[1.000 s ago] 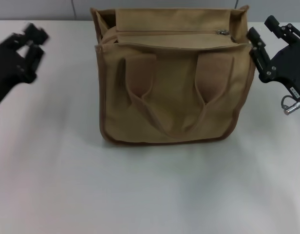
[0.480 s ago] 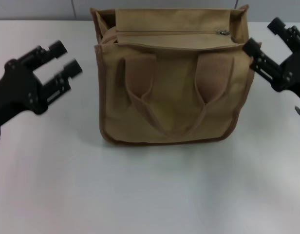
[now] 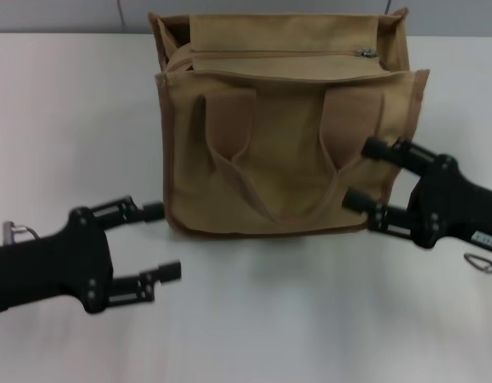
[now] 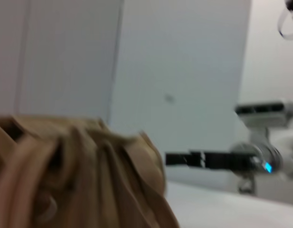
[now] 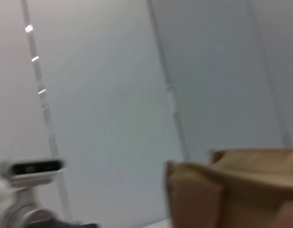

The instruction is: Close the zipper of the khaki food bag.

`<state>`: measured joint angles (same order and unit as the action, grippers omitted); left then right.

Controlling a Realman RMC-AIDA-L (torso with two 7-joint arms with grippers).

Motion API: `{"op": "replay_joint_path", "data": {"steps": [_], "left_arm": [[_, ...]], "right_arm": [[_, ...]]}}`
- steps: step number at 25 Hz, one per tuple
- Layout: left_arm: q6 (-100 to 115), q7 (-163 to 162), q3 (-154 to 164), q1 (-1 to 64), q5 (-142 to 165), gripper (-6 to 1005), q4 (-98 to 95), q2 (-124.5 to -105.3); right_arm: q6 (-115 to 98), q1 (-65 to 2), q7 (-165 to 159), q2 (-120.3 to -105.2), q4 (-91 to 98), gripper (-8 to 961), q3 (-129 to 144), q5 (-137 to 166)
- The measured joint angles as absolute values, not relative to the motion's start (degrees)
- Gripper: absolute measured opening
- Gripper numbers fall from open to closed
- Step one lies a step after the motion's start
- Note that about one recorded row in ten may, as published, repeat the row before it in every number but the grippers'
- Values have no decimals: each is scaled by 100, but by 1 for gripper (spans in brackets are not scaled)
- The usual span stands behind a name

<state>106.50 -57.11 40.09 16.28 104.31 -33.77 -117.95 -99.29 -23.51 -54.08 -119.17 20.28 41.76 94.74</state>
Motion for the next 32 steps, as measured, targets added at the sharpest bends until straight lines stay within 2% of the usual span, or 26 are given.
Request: {"op": "replay_joint_path", "data": {"steps": [11, 32], "left_arm": [[10817, -5701, 4027, 1860, 11285, 782, -3482, -11827], [10781, -5658, 4429, 1851, 11347, 782, -3535, -11831]], "right_arm": [[-10168, -2713, -5912, -11930, 2263, 830, 4920, 10605], [-9528, -2865, -5380, -11958, 2465, 830, 5893, 10618]]}}
